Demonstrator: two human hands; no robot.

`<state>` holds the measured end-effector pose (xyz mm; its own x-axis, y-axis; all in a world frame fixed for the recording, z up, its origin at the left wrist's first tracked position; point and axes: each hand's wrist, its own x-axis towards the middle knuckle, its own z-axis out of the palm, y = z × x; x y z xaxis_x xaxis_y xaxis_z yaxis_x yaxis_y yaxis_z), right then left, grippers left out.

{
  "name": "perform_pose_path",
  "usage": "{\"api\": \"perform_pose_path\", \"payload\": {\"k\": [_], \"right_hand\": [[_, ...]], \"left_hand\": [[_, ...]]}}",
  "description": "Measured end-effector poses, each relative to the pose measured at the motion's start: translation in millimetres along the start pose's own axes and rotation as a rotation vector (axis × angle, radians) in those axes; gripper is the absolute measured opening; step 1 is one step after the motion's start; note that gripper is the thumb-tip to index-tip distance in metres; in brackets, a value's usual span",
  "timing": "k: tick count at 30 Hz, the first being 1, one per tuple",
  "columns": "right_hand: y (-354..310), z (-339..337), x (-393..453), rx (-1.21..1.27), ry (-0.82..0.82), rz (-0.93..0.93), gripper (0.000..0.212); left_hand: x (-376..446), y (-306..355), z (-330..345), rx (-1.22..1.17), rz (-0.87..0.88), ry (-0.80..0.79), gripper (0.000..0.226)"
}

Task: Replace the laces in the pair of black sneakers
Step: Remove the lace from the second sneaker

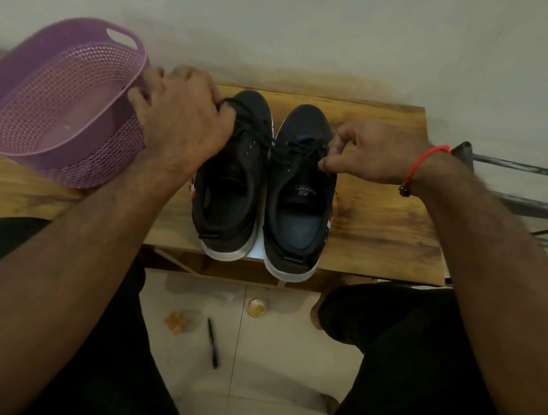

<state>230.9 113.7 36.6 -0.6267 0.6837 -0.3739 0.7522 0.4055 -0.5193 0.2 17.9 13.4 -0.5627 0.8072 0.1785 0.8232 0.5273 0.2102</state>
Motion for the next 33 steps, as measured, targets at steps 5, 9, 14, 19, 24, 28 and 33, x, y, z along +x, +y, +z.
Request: {"api": "perform_pose_path", "payload": {"k": [5,9,14,19,24,28,33], "right_hand": [[-2,0,0,0.008,-0.003,0.015,0.016],[0,1,3,0.012,0.003,0.012,0.016],[-1,9,5,-0.046,0.045,-0.029,0.040],[-15,25,8,-0.160,0.094,-0.061,0.040],[-18,37,8,-0.206,0.228,-0.087,0.020],[-21,38,9,-0.196,0.294,-0.139,0.016],[-17,40,11,-0.282,0.271,-0.147,0.016]], "left_hand": [[-20,19,6,-0.167,0.301,-0.132,0.058],[-35,31,13,-0.116,0.491,-0.252,0.075],[-29,28,11,-0.187,0.324,-0.244,0.045],[-36,32,9,-0.209,0.257,-0.305,0.012],[-37,34,5,-0.228,0.275,-0.301,0.011],[-37,35,2,-0.226,0.278,-0.308,0.017],[-37,35,2,-0.246,0.275,-0.318,0.011]]}}
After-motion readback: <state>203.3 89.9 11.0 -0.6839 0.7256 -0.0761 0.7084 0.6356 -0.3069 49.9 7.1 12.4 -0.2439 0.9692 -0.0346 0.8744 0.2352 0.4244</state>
